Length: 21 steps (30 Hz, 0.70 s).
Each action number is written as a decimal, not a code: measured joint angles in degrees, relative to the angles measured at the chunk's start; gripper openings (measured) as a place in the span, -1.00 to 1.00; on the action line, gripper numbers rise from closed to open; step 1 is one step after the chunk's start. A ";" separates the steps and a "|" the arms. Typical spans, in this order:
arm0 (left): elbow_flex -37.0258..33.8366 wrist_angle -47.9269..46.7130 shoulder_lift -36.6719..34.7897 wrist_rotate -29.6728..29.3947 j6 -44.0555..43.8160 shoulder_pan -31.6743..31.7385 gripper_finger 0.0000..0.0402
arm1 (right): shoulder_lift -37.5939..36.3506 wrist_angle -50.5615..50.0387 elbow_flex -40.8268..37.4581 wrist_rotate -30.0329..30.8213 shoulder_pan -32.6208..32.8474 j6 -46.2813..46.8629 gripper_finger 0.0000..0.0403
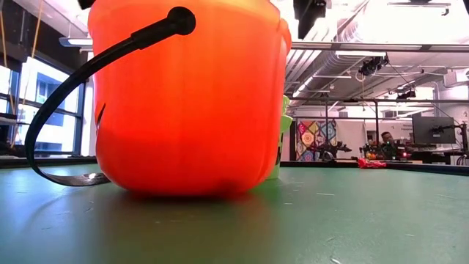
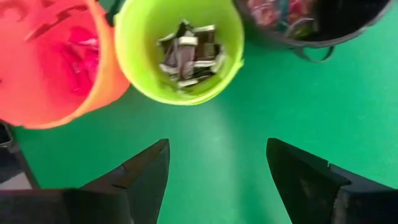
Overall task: Sort candy by brand, put in halloween buckets
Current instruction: Put the red chocolate bar into the orange bucket
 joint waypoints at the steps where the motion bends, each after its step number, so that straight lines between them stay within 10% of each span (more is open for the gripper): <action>1: -2.71 2.83 -2.27 0.44 -4.04 -2.43 -0.76 | -0.04 0.01 0.00 -0.12 0.71 0.38 0.30; 12: -20.63 52.62 -4.25 -29.86 -41.19 -36.07 -0.74 | -0.08 0.03 0.00 4.44 9.90 0.11 0.30; 21: -12.30 47.32 12.76 -41.63 -46.56 -48.50 -0.32 | -0.15 0.19 0.00 11.65 14.46 0.03 0.30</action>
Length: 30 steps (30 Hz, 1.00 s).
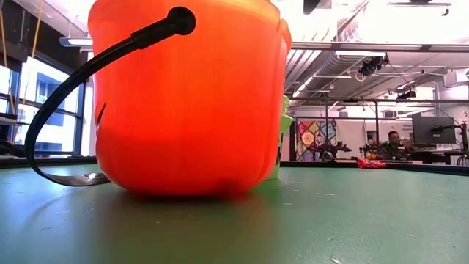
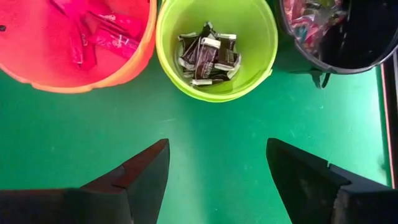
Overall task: Sort candy by brand, put in halloween buckets
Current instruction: Put the red chocolate bar into the orange bucket
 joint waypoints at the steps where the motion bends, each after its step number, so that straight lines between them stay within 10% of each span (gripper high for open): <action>1: 1.15 -0.29 1.42 0.01 0.00 -0.21 -0.25 | -0.03 0.00 0.00 -0.07 0.21 0.16 0.30; 6: 7.22 -3.80 4.18 2.63 3.24 0.02 0.06 | -0.07 -0.13 0.00 -0.14 1.08 1.79 0.30; 12: 14.93 -31.20 0.04 -1.34 10.14 2.82 0.16 | -0.07 1.22 0.00 3.24 0.52 5.95 0.30; 20: 8.73 -41.84 -11.64 -10.02 19.51 13.72 0.13 | -0.07 0.24 0.00 9.05 -9.64 16.41 0.30; 30: -6.89 -35.65 -20.10 7.19 25.09 36.65 0.13 | -0.49 -0.12 -12.32 13.60 -29.89 32.61 0.30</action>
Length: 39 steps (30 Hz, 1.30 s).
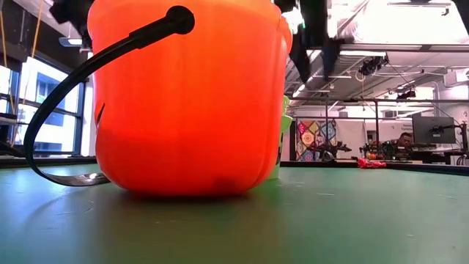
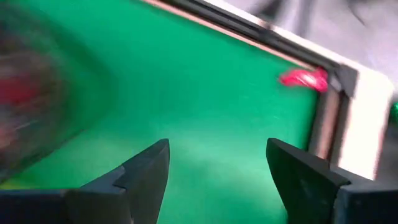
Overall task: Sort candy by brand, put in halloween buckets
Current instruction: Put the red chocolate bar into the orange bucket
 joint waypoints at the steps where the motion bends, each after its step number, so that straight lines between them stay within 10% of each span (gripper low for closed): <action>1: -0.90 0.12 -0.37 0.48 0.00 0.90 0.13 | 0.02 0.28 -2.64 0.41 -2.09 1.67 0.30; 20: -3.88 1.36 -3.65 -6.03 -4.93 3.64 0.13 | 0.07 28.41 -28.75 -2.75 -36.28 23.79 0.30; 39: -3.84 6.26 -3.62 -6.96 -8.17 11.78 0.13 | 0.12 43.77 -39.35 -9.03 -47.28 30.14 0.30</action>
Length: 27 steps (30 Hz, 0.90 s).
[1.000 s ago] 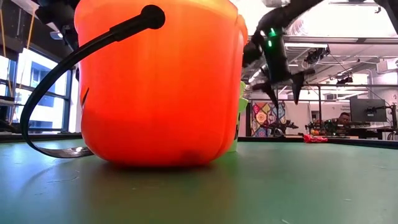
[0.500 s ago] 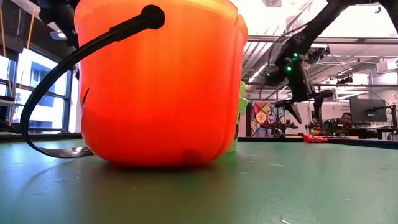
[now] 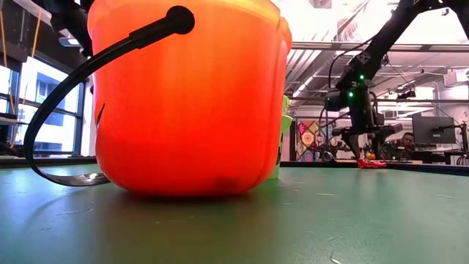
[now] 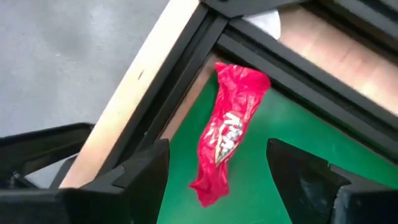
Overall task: Sort candy by brand, put in halloween buckets
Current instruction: Put the red chocolate bar into the orange bucket
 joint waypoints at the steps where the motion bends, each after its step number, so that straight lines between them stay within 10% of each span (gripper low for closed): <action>1: 0.00 -0.02 0.00 0.02 -0.22 0.00 0.13 | 0.05 -0.17 0.00 0.33 -0.01 0.04 0.30; 27: 0.00 -0.09 0.04 2.27 -1.67 -0.07 0.13 | 4.27 -2.47 0.13 4.90 4.66 -6.91 -0.60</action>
